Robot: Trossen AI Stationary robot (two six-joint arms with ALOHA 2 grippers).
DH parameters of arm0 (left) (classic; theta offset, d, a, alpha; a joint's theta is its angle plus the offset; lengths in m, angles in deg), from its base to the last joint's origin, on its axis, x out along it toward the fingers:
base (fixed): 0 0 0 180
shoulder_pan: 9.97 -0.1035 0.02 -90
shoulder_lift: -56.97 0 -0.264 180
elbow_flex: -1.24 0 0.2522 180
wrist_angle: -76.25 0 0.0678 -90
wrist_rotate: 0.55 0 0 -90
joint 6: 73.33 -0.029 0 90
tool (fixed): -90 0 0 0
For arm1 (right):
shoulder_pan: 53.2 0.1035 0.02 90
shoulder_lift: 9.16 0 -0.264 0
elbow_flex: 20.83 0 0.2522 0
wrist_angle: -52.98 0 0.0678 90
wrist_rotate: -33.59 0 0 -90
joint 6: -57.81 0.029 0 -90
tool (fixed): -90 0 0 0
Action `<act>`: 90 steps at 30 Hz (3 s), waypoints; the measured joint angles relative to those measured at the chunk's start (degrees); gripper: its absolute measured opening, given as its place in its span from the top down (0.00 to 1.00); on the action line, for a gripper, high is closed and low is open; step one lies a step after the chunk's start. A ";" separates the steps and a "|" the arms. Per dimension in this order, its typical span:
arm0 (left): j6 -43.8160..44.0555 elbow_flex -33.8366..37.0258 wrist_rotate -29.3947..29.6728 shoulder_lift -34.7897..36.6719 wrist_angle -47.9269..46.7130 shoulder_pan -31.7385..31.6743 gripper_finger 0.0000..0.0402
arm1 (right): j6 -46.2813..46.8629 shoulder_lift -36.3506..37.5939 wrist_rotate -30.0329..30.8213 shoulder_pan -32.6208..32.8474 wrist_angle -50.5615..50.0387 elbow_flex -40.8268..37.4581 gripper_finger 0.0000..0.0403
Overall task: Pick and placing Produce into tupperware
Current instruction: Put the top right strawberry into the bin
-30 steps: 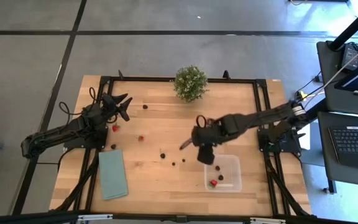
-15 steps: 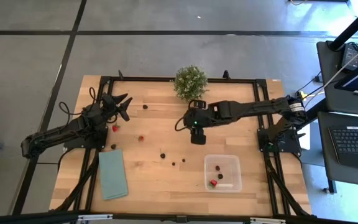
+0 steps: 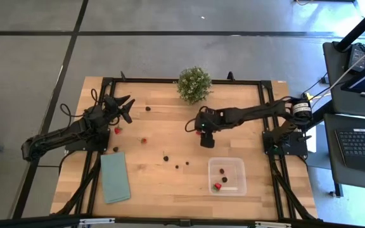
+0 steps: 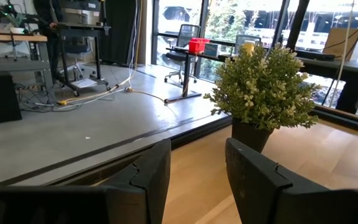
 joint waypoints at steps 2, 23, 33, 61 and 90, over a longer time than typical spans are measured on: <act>0.00 0.01 0.00 0.02 0.00 0.00 0.64 | 1.94 0.07 -1.81 0.04 3.80 -2.11 0.45; 0.00 0.02 -0.02 0.00 0.00 0.00 0.64 | 6.95 -0.57 -1.74 -3.19 10.74 -8.18 0.45; 0.00 0.02 0.00 0.01 0.00 0.00 0.64 | 7.64 -1.80 -2.08 -3.32 10.68 -8.18 0.52; -0.02 0.02 0.00 0.00 0.00 0.00 0.64 | 6.93 -3.78 -3.60 -3.32 10.27 -8.11 0.98; -0.02 0.02 0.26 -0.01 0.01 0.00 0.64 | 38.97 19.46 -5.81 23.57 -26.34 10.97 1.00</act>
